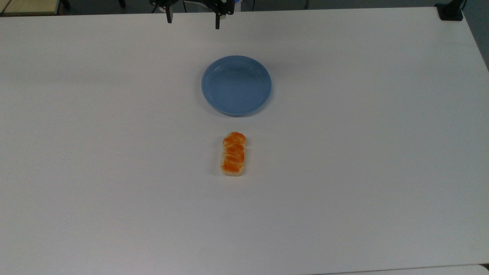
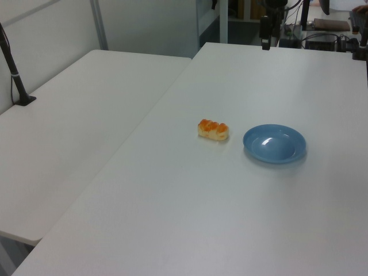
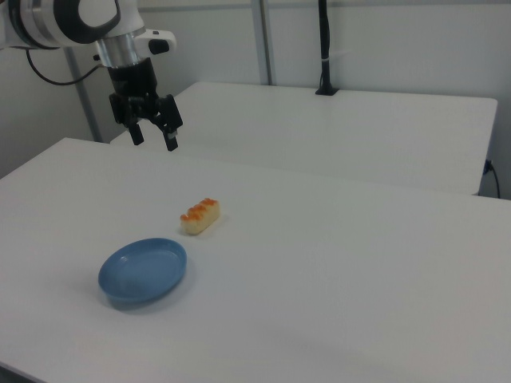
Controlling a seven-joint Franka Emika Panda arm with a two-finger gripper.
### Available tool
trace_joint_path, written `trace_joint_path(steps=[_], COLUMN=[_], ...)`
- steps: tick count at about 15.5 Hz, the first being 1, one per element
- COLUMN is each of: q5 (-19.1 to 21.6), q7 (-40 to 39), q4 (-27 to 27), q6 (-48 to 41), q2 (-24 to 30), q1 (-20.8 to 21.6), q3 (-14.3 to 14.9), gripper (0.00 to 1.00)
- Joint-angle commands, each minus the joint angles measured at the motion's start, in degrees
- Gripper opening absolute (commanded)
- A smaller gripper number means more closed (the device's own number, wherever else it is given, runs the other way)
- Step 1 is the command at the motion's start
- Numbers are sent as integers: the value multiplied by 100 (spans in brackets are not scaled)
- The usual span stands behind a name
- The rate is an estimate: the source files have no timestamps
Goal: Put the bread on a plate
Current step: 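Move the open gripper down over the orange-topped bread roll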
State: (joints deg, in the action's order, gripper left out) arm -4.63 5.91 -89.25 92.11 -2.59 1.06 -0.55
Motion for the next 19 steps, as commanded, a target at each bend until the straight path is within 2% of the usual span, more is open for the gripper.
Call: trace_joint_path(steps=[1,12,16,19], q5=[284,287,287,296], q7=[-482,-477,-416,-381], q4=[-76,-22,171,162], q6=[234,475,580,974], q2=[23,-163,-523,-681], q1=[-9,-9,8,43], q3=[37,46,46,46], gripper=[100,100,100,100])
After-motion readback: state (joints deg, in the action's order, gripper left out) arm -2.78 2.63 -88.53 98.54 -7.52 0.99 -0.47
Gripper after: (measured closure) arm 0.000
